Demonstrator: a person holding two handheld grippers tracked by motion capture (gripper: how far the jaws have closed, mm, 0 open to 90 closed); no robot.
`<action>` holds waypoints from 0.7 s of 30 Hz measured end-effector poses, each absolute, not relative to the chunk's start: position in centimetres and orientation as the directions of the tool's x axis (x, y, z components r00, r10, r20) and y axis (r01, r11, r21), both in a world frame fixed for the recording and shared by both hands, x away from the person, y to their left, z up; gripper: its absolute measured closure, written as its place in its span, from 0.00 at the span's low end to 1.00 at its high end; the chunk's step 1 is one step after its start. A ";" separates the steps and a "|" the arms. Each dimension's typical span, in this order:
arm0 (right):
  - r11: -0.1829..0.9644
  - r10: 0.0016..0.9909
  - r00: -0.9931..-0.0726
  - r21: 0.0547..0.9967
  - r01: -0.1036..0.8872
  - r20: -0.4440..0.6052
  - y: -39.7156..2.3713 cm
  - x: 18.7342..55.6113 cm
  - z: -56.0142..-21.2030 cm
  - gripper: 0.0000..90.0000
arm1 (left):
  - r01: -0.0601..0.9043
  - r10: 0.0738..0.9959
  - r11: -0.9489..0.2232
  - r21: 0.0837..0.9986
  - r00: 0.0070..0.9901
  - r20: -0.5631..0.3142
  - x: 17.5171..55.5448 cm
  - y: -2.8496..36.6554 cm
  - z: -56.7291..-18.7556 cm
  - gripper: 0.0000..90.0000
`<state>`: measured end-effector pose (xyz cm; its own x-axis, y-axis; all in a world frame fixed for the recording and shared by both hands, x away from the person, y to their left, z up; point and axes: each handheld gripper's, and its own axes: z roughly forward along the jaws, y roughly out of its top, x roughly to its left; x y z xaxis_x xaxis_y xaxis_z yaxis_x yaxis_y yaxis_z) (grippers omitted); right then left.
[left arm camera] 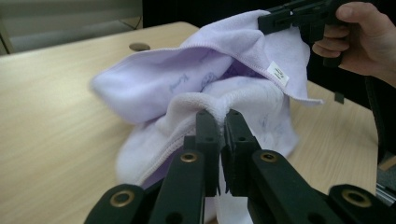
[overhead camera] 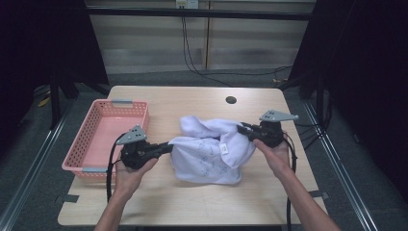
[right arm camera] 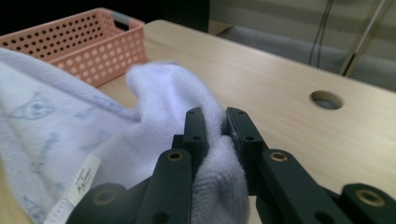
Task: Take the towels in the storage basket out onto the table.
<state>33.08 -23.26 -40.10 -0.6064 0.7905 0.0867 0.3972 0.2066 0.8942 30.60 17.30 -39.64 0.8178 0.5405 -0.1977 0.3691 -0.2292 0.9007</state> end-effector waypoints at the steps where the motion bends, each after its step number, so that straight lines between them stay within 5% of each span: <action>1: 0.200 0.801 -0.594 0.899 0.390 0.079 -23.9 33.3 -39.4 0.88 | 0.360 0.546 -0.220 0.907 0.815 -0.191 30.6 17.5 -39.1 0.96; 13: 0.251 0.854 -0.517 0.912 0.325 -0.051 -26.7 37.0 -31.6 0.88 | 0.219 0.577 -0.152 0.964 0.811 -0.094 29.6 18.9 -30.9 0.96; 18: 0.230 0.873 -0.482 0.932 0.279 -0.071 -27.7 38.3 -28.9 0.88 | 0.205 0.574 -0.130 0.970 0.813 -0.095 29.2 19.2 -30.0 0.96; 21: 0.187 0.902 -0.428 0.939 0.288 -0.048 -28.1 39.3 -29.4 0.82 | 0.275 0.546 -0.203 0.940 0.828 -0.124 29.7 18.3 -32.5 0.95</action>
<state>39.31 -28.07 -29.42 -0.4282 0.9024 -0.0484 0.2878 0.1869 0.9393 29.71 18.27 -32.50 0.8283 0.5465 -0.1238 0.2746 -0.2034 0.9398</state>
